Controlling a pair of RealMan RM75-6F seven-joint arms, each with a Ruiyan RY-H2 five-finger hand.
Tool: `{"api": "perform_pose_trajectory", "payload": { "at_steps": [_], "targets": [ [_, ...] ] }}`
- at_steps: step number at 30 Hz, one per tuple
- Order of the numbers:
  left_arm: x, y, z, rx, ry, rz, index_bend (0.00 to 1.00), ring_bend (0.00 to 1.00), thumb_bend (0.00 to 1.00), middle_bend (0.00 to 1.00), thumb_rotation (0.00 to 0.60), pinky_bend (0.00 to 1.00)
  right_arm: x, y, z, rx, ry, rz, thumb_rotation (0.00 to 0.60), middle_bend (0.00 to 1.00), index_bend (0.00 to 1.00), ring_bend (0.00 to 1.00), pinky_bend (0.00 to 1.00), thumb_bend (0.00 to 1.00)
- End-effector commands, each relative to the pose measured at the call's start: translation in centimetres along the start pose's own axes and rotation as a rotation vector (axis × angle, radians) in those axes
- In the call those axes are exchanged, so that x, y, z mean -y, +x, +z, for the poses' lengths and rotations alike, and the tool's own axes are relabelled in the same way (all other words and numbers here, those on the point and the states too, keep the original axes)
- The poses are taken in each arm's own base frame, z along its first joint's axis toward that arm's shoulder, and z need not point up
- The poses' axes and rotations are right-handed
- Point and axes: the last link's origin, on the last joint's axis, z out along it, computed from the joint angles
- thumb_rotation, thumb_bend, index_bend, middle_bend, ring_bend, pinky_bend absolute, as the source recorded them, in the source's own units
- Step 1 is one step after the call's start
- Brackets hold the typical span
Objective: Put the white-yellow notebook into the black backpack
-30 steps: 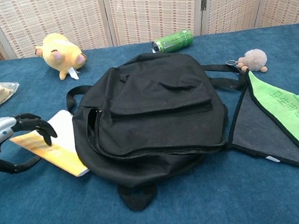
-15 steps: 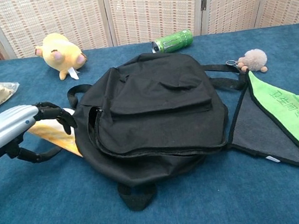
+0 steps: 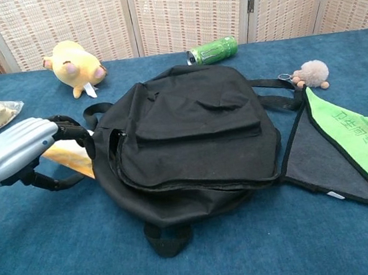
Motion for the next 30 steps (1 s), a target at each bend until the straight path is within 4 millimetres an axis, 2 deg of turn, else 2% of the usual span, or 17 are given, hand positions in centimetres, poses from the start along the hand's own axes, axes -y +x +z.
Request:
{"api": "perform_pose_trajectory", "payload": {
  "at_steps": [1,11,20,24,30],
  "targets": [
    [0.0,0.0,0.1,-0.03,-0.003,0.019,0.55,0.42,0.45,0.5,0.6,0.24,0.0,0.0,0.0,0.001,0.0,-0.001,0.6,0.05,0.0,0.04,0.0,0.16],
    [0.8,0.5,0.6,-0.072,-0.004,0.072,0.59,0.44,0.53,0.53,0.6,0.25,0.0,0.2,0.0,-0.004,0.002,0.0,0.6,0.05,0.0,0.04,0.0,0.16],
    [1.7,1.3,0.7,-0.113,0.029,0.056,0.61,0.46,0.54,0.55,0.6,0.26,0.1,0.3,0.1,-0.009,0.007,0.0,0.6,0.05,0.0,0.04,0.0,0.16],
    [2.6,2.5,0.0,-0.146,0.057,0.009,0.61,0.46,0.54,0.55,0.6,0.26,0.1,0.3,0.2,-0.01,0.01,0.0,0.6,0.05,0.0,0.04,0.0,0.16],
    [4.2,5.4,-1.7,-0.194,0.092,0.003,0.61,0.46,0.54,0.55,0.6,0.26,0.4,0.3,0.4,-0.009,0.021,0.0,0.6,0.05,0.0,0.04,0.0,0.16]
  ]
}}
